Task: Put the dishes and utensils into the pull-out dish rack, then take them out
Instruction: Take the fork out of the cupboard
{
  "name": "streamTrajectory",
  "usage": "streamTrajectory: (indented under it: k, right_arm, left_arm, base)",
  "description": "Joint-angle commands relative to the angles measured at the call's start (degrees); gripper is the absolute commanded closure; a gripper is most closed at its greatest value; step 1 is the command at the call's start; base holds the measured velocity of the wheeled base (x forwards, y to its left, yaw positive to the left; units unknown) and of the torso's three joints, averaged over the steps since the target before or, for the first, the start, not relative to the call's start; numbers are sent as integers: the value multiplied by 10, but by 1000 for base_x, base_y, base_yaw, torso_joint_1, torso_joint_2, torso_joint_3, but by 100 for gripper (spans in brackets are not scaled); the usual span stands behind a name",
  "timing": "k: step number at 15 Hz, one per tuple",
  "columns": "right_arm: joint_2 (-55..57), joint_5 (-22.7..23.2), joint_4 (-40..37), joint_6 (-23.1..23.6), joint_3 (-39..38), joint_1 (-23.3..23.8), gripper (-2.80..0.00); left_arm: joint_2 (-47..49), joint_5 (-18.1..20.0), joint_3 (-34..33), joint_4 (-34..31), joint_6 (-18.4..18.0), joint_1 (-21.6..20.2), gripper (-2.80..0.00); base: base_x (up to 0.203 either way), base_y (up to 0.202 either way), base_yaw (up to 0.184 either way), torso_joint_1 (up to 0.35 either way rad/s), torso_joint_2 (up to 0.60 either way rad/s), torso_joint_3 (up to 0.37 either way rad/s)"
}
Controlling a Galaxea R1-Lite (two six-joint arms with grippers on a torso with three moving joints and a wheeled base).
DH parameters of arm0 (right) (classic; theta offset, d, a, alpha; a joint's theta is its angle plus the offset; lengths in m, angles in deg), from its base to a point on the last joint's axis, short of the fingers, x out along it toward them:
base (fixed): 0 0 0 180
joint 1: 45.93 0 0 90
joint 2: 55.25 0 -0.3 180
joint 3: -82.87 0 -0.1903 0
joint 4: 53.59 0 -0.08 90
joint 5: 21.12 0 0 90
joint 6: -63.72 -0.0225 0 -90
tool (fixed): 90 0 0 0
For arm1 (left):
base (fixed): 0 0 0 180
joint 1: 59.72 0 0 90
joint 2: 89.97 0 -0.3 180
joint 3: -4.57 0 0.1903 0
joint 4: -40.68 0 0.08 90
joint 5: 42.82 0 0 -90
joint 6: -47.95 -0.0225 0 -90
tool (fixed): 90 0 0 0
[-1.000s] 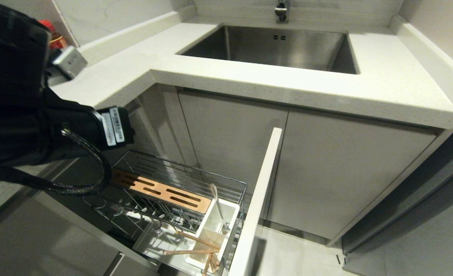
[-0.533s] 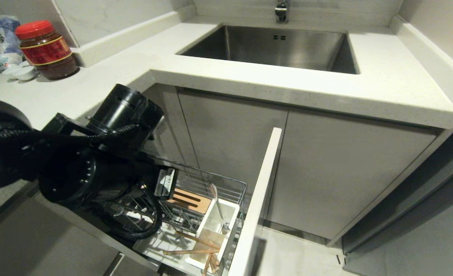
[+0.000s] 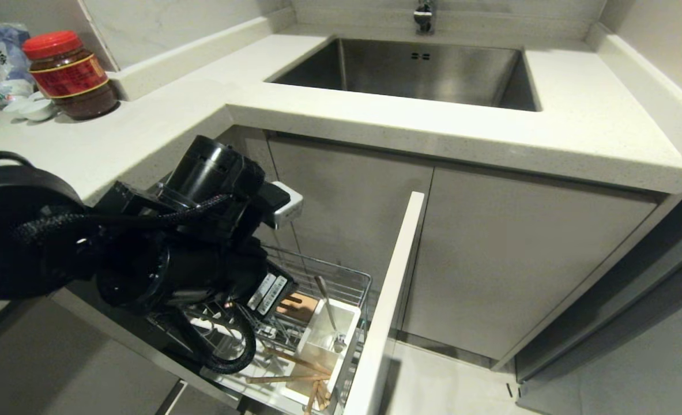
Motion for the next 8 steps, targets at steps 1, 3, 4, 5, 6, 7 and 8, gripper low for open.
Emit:
streamTrajectory:
  k: [1, 3, 4, 5, 6, 7, 8]
  right_arm:
    - [0, 0, 0, 0, -15, 0, 0]
    - [0, 0, 1, 0, -15, 0, 0]
    - [0, 0, 1, 0, -15, 0, 0]
    - [0, 0, 1, 0, -15, 0, 0]
    - [0, 0, 1, 0, -15, 0, 0]
    - [0, 0, 0, 0, -15, 0, 0]
    - [0, 0, 1, 0, -15, 0, 0]
  left_arm:
    - [3, 87, -1, -3, -79, -35, -280]
    - [21, 169, -3, -4, -155, -81, -280]
    - [38, 183, 0, -3, -161, -92, -280]
    - [61, 202, 7, -2, -163, -97, -280]
    - [82, 221, 16, -2, -162, -102, -280]
    - [103, 238, 22, 0, -161, -105, -280]
    - [124, 255, 29, 1, -160, -107, -280]
  base:
    - [0, 0, 0, 0, 0, 0]
    - [0, 0, 0, 0, 0, 0]
    - [0, 0, 0, 0, 0, 0]
    - [0, 0, 0, 0, 0, 0]
    - [0, 0, 0, 0, 0, 0]
    - [0, 0, 0, 0, 0, 0]
    - [0, 0, 0, 0, 0, 0]
